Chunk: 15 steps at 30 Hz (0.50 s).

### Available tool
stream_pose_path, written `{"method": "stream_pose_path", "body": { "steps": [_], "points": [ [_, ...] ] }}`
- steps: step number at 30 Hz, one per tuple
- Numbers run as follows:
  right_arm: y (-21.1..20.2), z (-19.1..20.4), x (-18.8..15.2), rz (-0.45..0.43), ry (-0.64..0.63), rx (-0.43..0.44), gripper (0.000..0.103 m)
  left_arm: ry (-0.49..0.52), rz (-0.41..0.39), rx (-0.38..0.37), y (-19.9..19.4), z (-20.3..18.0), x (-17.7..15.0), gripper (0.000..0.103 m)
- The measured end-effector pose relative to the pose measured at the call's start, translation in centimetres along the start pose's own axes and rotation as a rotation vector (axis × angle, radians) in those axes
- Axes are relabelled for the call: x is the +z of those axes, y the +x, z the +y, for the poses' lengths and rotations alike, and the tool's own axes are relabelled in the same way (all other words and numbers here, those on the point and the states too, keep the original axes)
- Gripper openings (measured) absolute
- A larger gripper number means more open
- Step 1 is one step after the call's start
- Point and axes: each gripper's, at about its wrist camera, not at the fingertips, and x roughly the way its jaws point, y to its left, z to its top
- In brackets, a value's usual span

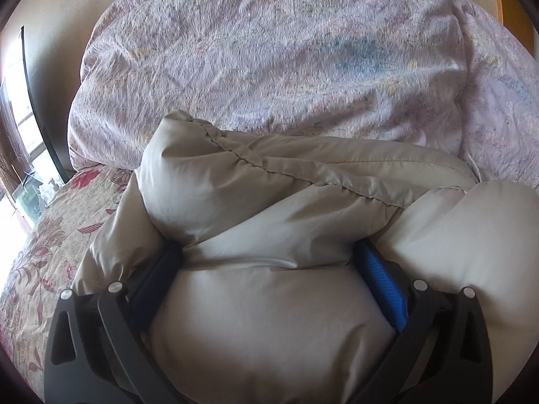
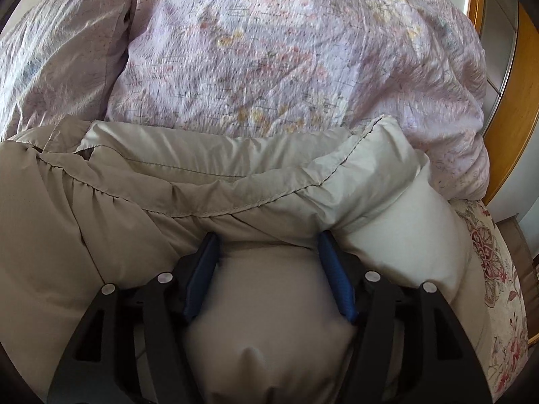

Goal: Fold large clothes

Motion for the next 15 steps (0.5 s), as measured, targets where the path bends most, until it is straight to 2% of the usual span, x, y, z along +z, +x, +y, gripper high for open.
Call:
{"method": "stream_pose_path", "body": {
  "steps": [6,9,11,13,15],
  "points": [
    [1.7,-1.3,0.5,0.033,0.025,0.024,0.066,-0.010,0.016,-0.007,0.7,0.1,0.2,0.101],
    [0.9,-1.8,0.4,0.021,0.027,0.022,0.066,0.004,0.028,-0.016,0.0,0.3,0.2,0.101],
    [-0.9,-2.5,0.7,-0.015,0.038,0.032,0.066,0.027,0.018,-0.022,-1.6,0.9,0.3,0.101],
    [-2.8,-3.9,1.2,-0.087,0.050,-0.001,0.066,0.037,-0.030,-0.016,-3.2,1.8,0.7,0.101],
    [-3.2,-5.5,1.9,-0.098,0.080,-0.034,0.066,0.039,-0.060,0.002,-4.0,2.5,1.2,0.101]
  ]
}}
